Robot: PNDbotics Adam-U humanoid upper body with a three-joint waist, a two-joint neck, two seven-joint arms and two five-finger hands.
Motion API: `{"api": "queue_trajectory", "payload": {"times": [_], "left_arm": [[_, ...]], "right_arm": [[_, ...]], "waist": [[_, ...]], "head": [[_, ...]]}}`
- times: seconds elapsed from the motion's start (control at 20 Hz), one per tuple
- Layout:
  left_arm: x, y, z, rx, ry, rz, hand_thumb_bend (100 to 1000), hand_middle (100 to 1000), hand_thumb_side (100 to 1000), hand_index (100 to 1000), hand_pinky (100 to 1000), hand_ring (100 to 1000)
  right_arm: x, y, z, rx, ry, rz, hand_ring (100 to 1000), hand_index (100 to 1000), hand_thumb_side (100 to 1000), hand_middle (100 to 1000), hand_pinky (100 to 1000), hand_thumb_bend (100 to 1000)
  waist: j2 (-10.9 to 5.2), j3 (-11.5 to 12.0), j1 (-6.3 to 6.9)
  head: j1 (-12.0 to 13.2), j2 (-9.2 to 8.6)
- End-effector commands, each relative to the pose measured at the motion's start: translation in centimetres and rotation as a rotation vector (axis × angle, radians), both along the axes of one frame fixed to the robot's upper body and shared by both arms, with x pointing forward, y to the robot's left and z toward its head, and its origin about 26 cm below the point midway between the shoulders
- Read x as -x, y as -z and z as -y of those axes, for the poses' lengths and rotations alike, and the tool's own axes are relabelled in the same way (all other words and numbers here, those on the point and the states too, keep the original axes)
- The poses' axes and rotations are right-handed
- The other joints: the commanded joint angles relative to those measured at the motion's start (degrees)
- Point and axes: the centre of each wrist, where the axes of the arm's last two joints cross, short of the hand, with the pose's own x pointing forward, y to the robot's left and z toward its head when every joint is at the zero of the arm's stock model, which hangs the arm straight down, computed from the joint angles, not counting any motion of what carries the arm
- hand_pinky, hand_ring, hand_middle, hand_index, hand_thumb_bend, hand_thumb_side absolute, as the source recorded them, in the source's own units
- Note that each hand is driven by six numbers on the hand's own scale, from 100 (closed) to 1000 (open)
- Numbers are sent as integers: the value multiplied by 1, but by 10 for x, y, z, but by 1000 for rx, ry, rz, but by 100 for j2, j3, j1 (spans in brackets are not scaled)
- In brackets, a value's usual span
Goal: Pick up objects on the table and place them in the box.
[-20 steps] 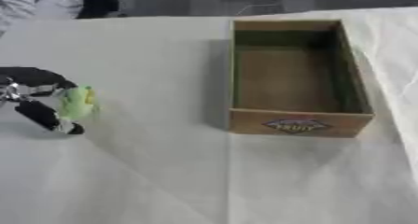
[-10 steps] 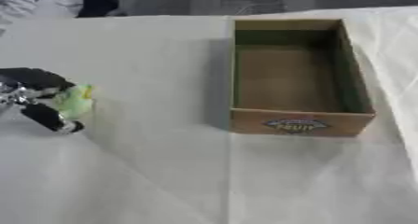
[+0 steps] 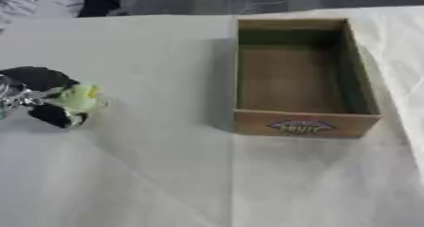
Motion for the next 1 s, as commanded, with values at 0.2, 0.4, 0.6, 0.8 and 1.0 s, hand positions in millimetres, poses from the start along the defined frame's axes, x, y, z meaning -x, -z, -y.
{"api": "queue_trajectory", "payload": {"times": [0.2, 0.4, 0.6, 0.8, 1.0], "left_arm": [[2, -13, -4, -38, 4, 61, 100, 725, 634, 852, 557, 738], [3, -18, -1, -58, 22, 136, 100, 621, 572, 762, 504, 660], [7, -28, 5, -48, 54, 224, 100, 529, 551, 683, 417, 568], [12, -39, 11, -32, 81, 312, 100, 441, 564, 594, 343, 503], [15, -48, 16, -14, 93, 379, 100, 409, 567, 559, 309, 478]], "right_arm": [[3, -9, 1, 19, 0, 28, 832, 739, 1000, 665, 796, 100], [3, -9, 1, 18, 0, 27, 832, 740, 1000, 665, 796, 100], [4, -8, 2, 18, 1, 25, 832, 740, 1000, 665, 796, 100], [4, -7, 2, 18, 1, 21, 832, 740, 1000, 665, 796, 100], [4, -7, 2, 17, 1, 19, 832, 740, 1000, 665, 796, 100]], "waist": [[-98, 7, -9], [-108, 10, -18], [-125, 28, -20], [-153, 40, -12], [-186, 37, -2]], "head": [[6, -76], [-5, -71], [-31, -50], [-49, -28], [-73, -23]]}}
